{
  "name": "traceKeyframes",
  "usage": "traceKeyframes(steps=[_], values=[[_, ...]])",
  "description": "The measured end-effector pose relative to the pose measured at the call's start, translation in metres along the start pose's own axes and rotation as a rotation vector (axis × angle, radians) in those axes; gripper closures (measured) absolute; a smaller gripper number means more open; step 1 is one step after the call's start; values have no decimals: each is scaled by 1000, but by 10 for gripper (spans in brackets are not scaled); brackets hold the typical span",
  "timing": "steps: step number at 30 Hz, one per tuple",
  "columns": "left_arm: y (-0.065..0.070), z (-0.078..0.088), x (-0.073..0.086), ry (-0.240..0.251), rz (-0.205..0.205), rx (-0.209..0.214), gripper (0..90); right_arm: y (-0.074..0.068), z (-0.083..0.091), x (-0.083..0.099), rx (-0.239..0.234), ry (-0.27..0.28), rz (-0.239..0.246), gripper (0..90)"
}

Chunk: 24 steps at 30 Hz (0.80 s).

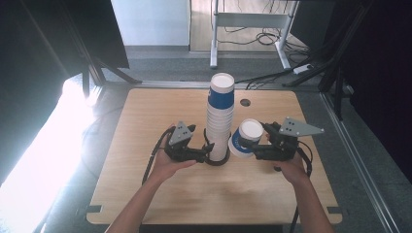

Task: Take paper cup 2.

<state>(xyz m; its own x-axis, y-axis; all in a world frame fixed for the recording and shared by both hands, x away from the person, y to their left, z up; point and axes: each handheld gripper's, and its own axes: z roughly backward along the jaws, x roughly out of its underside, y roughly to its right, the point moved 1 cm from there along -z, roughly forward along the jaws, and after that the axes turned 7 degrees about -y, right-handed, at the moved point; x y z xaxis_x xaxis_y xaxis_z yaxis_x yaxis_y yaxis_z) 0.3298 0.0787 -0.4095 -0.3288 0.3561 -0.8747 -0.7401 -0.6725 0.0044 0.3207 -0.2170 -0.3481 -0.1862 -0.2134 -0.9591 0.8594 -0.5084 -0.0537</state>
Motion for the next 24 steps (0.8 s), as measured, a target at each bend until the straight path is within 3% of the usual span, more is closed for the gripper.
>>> traceKeyframes(steps=[10, 14, 20, 24], values=[[13, 18, 31, 5, -3, 3, 141, -17, -16, 31, -21, -21, -3, 273], [16, 21, 42, 5, 5, 28, 146, -24, -22, 43, -29, -28, -5, 272], [16, 19, 56, -35, 17, 44, 147, -32, -32, 59, -32, -43, -8, 272], [19, 24, 60, -24, 29, 82, 159, -36, -38, 67, -34, -39, -20, 272]])
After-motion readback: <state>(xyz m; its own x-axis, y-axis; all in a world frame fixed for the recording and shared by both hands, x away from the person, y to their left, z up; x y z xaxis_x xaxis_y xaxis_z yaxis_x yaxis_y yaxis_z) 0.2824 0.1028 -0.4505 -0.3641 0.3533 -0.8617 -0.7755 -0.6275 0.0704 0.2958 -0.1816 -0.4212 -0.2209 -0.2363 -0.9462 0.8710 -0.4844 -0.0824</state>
